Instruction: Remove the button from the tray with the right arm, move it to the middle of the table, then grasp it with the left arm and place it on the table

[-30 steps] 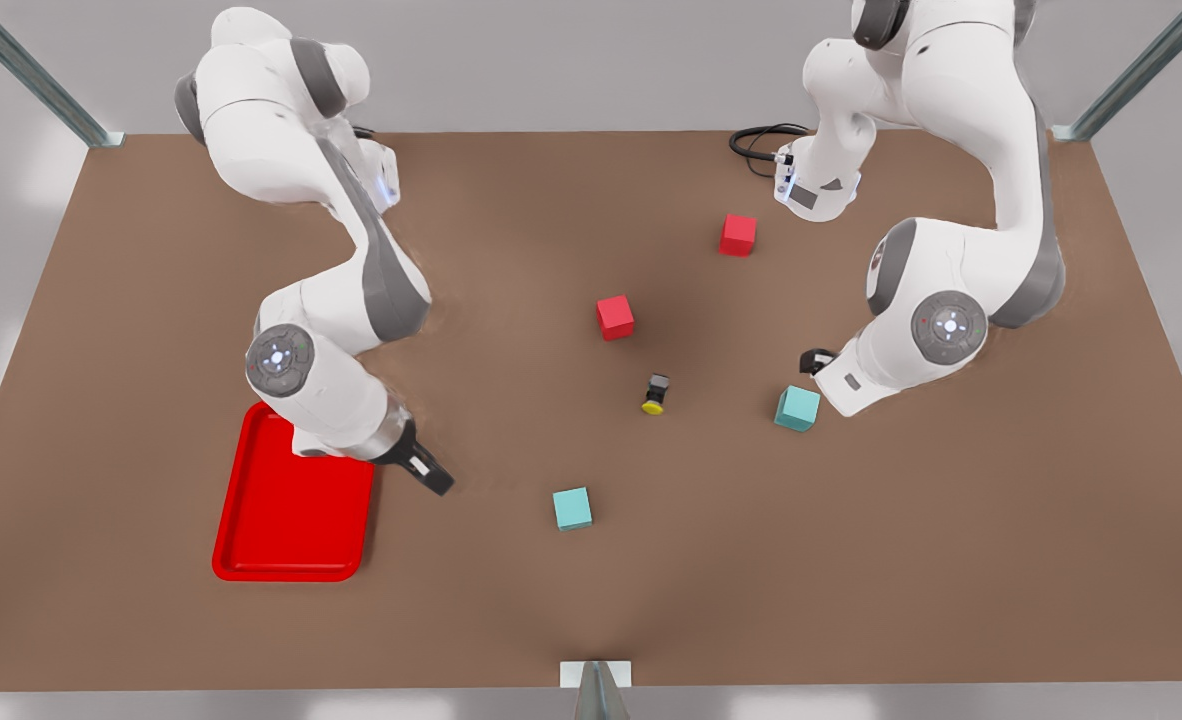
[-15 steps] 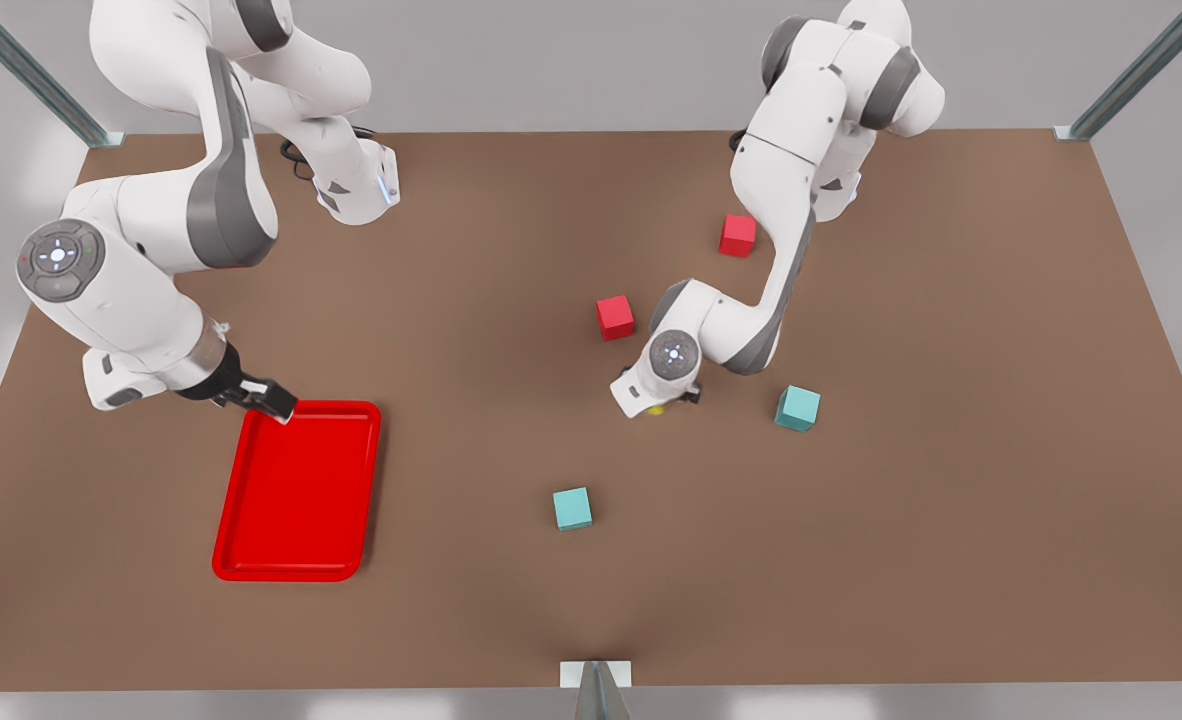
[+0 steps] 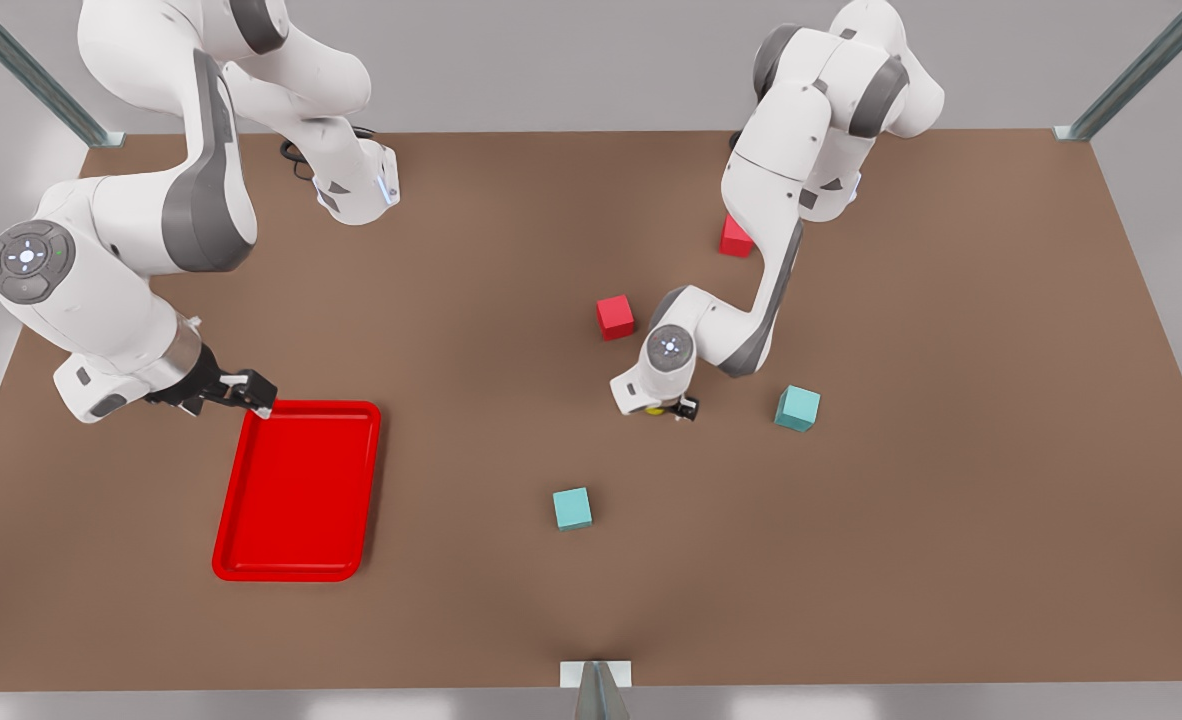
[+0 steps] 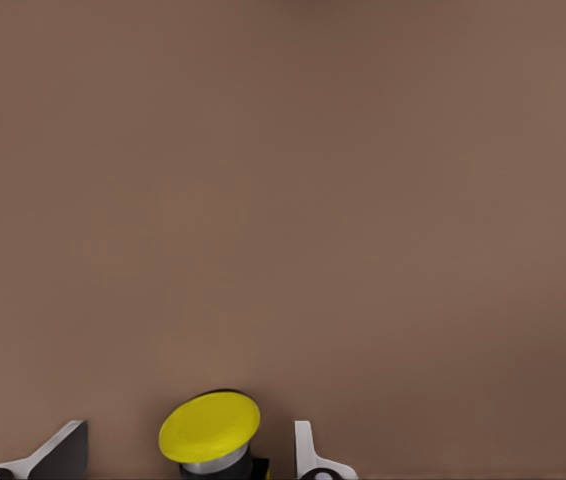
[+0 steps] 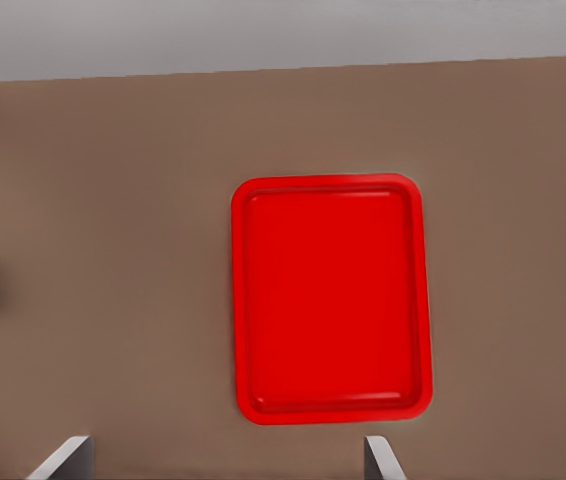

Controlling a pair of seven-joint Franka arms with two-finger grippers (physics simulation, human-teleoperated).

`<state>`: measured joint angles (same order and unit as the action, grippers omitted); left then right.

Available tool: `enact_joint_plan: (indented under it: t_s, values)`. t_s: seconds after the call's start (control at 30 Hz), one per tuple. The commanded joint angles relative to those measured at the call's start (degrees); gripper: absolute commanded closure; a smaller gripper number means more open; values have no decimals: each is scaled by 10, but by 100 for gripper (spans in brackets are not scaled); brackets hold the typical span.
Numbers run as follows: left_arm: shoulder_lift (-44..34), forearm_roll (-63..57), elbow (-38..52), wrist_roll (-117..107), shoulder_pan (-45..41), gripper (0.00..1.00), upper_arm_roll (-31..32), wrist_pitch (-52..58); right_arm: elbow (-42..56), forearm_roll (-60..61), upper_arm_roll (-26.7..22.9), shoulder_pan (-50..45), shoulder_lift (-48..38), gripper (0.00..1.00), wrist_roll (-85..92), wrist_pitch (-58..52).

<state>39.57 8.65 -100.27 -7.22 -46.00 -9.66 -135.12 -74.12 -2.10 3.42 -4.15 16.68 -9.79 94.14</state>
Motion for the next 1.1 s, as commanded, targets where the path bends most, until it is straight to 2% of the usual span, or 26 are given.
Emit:
enact_joint_plan:
  t_s: [0.0,0.13,0.17,0.2,0.23,0.37,0.43,0.53,0.87,0.93,1.07]
  values:
    - [-5,0,-8,38,-1,0,0,-16,0,0,0,-2,-1,0,113,0]
    - [-6,3,-15,35,-8,0,0,-16,0,0,0,-2,-1,0,113,0]
    - [-6,5,-15,34,-8,8,0,-16,0,0,0,-2,-1,0,113,0]
    - [-6,5,-15,34,-8,21,0,-15,0,0,0,-2,-1,0,113,0]
    - [-5,5,-15,34,-8,27,0,-15,0,0,0,-2,-1,0,113,0]
    - [-3,6,-15,34,-8,33,0,-15,0,0,0,-2,-1,0,113,0]
    - [-3,6,-15,31,-8,44,0,-15,0,0,0,-2,-1,0,113,0]
    - [-3,6,-15,31,-8,50,0,-12,0,0,0,-2,-1,0,114,0]
    - [-6,6,-12,24,-8,51,-1,-8,0,1,1,-3,-1,0,113,0]
    - [-5,6,-12,24,-8,54,-2,-9,0,1,1,-2,-1,0,113,0]
    - [-1,6,-12,23,-4,55,-2,-13,0,1,1,1,-1,0,113,0]
